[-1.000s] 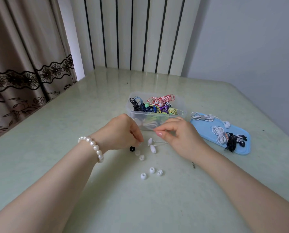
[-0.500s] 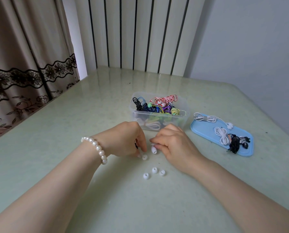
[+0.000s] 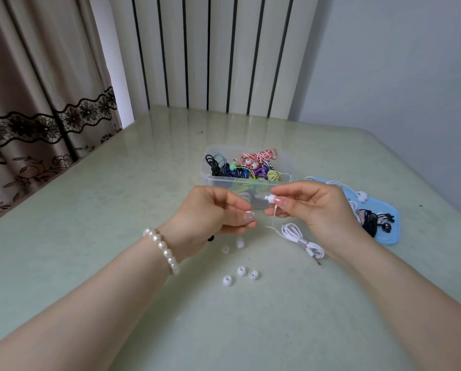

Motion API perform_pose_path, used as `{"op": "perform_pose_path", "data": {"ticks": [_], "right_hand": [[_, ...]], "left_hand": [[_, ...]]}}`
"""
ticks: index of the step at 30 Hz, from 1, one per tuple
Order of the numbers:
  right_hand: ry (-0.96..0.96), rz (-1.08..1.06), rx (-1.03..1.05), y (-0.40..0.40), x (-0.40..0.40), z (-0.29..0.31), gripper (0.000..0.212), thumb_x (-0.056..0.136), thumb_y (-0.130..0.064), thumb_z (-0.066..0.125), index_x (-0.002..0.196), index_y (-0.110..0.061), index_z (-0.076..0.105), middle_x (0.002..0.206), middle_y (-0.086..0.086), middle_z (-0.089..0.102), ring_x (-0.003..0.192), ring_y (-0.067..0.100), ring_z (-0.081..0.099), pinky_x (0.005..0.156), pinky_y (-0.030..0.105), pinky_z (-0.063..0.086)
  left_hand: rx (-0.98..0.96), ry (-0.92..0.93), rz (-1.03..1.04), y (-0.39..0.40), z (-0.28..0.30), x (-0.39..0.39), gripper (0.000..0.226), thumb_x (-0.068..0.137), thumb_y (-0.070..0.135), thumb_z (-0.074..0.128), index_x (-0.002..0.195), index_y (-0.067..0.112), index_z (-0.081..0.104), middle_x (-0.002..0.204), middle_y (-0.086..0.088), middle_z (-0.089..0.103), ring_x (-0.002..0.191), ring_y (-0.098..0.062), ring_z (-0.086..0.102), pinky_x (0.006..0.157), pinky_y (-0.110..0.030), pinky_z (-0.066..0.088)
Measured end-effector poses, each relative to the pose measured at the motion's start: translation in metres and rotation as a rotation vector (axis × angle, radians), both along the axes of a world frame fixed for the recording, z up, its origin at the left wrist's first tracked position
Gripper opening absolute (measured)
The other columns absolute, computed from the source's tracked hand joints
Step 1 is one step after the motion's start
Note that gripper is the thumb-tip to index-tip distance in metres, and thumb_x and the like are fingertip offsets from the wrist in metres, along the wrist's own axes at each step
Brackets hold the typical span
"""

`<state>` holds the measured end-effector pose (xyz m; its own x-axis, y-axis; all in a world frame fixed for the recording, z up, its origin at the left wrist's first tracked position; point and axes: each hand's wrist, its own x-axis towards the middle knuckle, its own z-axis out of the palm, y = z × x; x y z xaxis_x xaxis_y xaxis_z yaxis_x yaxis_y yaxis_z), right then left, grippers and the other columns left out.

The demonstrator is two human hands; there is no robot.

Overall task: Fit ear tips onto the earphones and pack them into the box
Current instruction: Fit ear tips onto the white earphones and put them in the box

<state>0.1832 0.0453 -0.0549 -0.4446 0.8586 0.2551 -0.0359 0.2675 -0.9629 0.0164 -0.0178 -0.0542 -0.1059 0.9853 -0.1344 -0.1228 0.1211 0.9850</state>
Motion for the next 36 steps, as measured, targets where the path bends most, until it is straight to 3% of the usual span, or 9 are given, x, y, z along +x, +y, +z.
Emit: {"op": "perform_pose_path", "data": {"ticks": [3,8,15,23,26,30,33,36], "right_hand": [[-0.051,-0.019,0.005,0.000,0.003,0.003,0.017,0.076,0.007,0.062,0.078,-0.009,0.066,0.060,-0.005,0.069,0.055,0.010,0.066,0.060,0.015,0.050],[-0.094,-0.030,0.046,0.000,0.004,0.003,0.019,0.078,0.006,0.062,0.081,-0.011,0.068,0.058,-0.004,0.065,0.052,0.005,0.059,0.060,0.011,0.046],[-0.128,-0.003,0.074,-0.006,0.001,0.003,0.019,0.077,0.005,0.064,0.081,-0.014,0.068,0.051,-0.009,0.064,0.051,0.002,0.057,0.059,0.011,0.047],[-0.146,-0.010,0.148,-0.006,-0.003,-0.002,0.027,0.075,0.006,0.066,0.072,-0.021,0.069,0.060,-0.014,0.067,0.057,-0.001,0.058,0.059,0.011,0.046],[-0.164,-0.008,0.193,-0.006,-0.003,-0.005,0.029,0.074,0.003,0.068,0.072,-0.026,0.070,0.066,-0.007,0.068,0.062,0.005,0.058,0.062,0.014,0.045],[-0.238,-0.065,0.308,-0.004,-0.002,-0.009,0.030,0.075,-0.001,0.070,0.073,-0.030,0.069,0.076,0.016,0.066,0.066,0.018,0.055,0.063,0.020,0.041],[-0.278,-0.092,0.334,-0.002,-0.002,-0.011,0.019,0.076,-0.002,0.070,0.079,-0.021,0.072,0.077,0.016,0.066,0.071,0.021,0.057,0.064,0.022,0.042],[-0.305,-0.100,0.326,-0.003,-0.002,-0.012,0.014,0.076,-0.002,0.070,0.082,-0.014,0.074,0.075,0.009,0.067,0.066,0.012,0.057,0.063,0.017,0.042]], "left_hand": [[-0.072,-0.204,0.018,0.000,-0.005,0.008,0.013,0.075,-0.017,0.058,0.076,-0.005,0.062,0.063,-0.012,0.068,0.061,-0.018,0.069,0.060,-0.022,0.056],[-0.110,-0.362,0.037,0.002,-0.008,0.010,0.016,0.081,-0.018,0.049,0.089,-0.013,0.061,0.078,-0.020,0.069,0.071,-0.023,0.071,0.067,-0.026,0.058],[-0.118,-0.309,0.066,0.001,-0.007,0.011,0.017,0.077,-0.015,0.056,0.086,-0.004,0.064,0.074,-0.012,0.071,0.069,-0.021,0.071,0.063,-0.025,0.057],[-0.091,-0.306,0.073,0.000,-0.009,0.011,0.013,0.076,-0.014,0.057,0.087,-0.010,0.063,0.074,-0.016,0.071,0.067,-0.020,0.071,0.065,-0.025,0.057],[-0.084,-0.302,0.071,0.001,-0.011,0.012,0.014,0.077,-0.013,0.057,0.090,-0.012,0.063,0.076,-0.017,0.071,0.067,-0.019,0.070,0.068,-0.025,0.057],[-0.080,-0.298,0.065,0.001,-0.011,0.013,0.013,0.078,-0.013,0.056,0.087,-0.010,0.065,0.076,-0.017,0.071,0.068,-0.019,0.070,0.069,-0.025,0.056],[-0.079,-0.294,0.071,0.001,-0.012,0.014,0.014,0.079,-0.012,0.056,0.090,-0.010,0.064,0.078,-0.017,0.071,0.068,-0.019,0.070,0.068,-0.025,0.057],[-0.084,-0.294,0.090,0.001,-0.012,0.014,0.016,0.079,-0.013,0.056,0.093,-0.009,0.063,0.081,-0.018,0.070,0.069,-0.021,0.071,0.068,-0.027,0.057]]}}
